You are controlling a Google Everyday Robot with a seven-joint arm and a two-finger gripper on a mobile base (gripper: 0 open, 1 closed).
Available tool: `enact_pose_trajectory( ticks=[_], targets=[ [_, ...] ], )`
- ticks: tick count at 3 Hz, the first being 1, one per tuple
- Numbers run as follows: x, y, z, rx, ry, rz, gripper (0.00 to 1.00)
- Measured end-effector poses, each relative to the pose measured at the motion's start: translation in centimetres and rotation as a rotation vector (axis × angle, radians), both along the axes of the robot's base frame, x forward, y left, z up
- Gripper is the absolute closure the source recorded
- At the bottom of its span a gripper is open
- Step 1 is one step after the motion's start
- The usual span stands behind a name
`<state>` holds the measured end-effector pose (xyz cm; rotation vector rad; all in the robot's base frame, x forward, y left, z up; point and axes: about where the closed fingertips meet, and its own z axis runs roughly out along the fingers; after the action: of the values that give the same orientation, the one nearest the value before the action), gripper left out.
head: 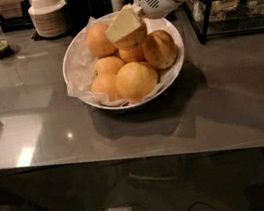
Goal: Pick orange from white bowl
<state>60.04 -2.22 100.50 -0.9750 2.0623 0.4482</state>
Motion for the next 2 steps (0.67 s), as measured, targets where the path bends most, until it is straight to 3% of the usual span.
enact_pose_trajectory(
  ticks=[1, 2],
  targets=[
    [0.8, 0.0, 1.4, 0.167, 0.000, 0.167, 1.00],
    [-0.9, 1.0, 5.7, 0.352, -0.080, 0.404, 1.00]
  ],
)
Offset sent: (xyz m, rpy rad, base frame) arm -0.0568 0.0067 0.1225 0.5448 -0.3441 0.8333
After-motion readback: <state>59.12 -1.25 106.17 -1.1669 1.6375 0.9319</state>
